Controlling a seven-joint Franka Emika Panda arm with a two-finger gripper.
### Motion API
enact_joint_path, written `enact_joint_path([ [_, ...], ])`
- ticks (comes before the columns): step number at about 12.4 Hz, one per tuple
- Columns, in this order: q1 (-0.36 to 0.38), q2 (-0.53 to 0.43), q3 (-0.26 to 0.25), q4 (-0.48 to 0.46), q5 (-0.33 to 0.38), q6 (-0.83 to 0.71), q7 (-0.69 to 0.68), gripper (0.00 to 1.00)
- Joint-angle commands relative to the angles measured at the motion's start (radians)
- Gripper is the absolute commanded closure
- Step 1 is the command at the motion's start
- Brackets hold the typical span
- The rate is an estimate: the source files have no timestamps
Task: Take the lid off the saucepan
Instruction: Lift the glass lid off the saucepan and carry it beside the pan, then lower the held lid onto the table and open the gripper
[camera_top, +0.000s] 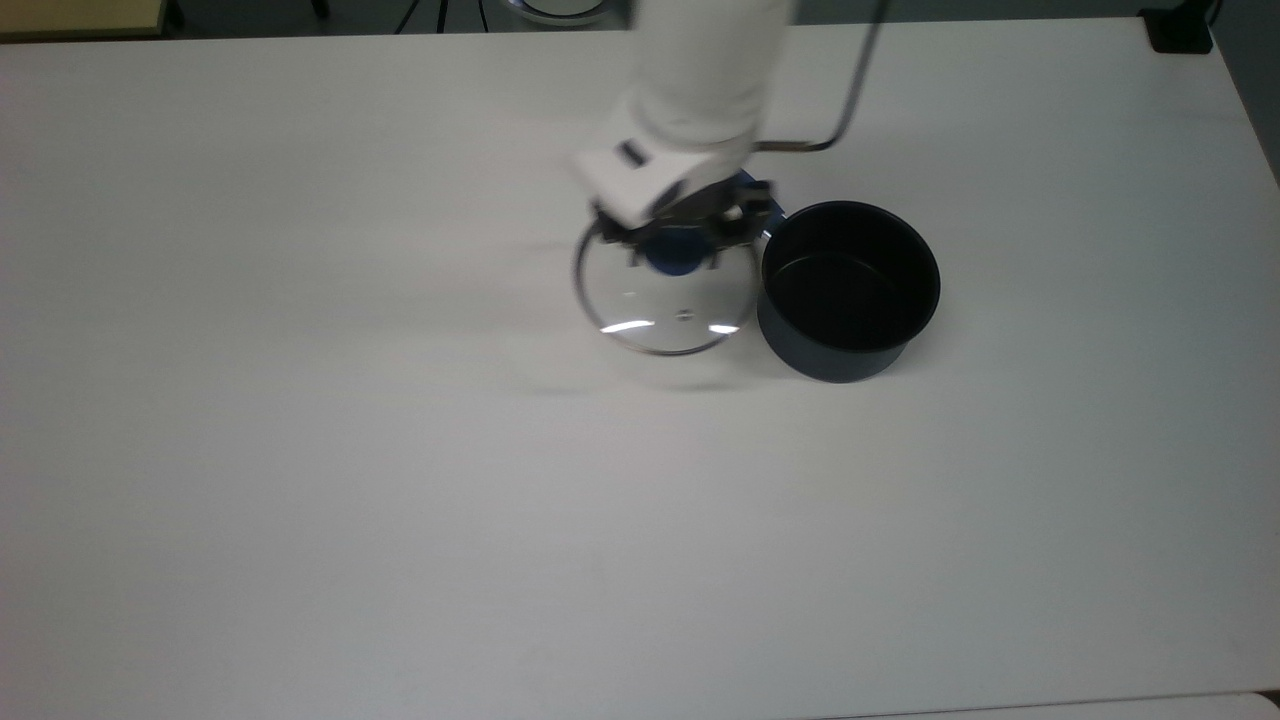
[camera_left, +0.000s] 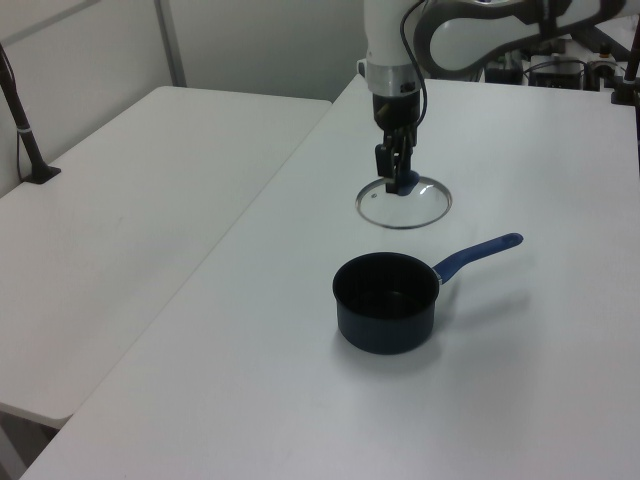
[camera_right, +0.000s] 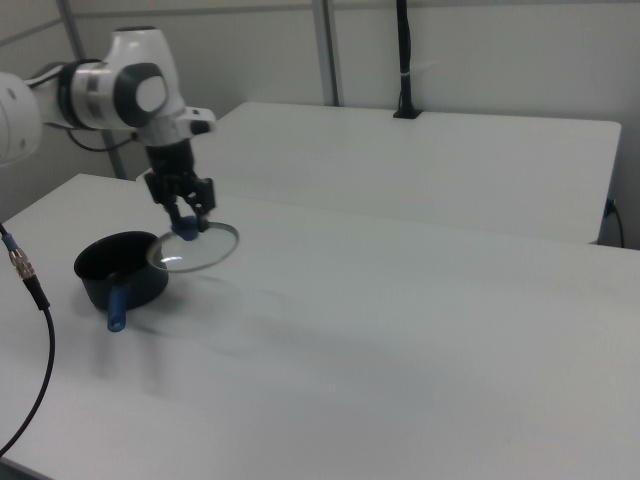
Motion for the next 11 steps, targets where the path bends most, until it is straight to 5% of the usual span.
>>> enact_joint_path([
  [1, -0.086, -0.023, 0.001, -0.082, -0.001, -0.015, -0.130, 0.48],
  [8, -0.165, -0.141, -0.001, -0.343, -0.014, -0.007, -0.338, 0.48],
  [11, -0.197, -0.152, -0.002, -0.377, -0.015, 0.015, -0.385, 0.48],
])
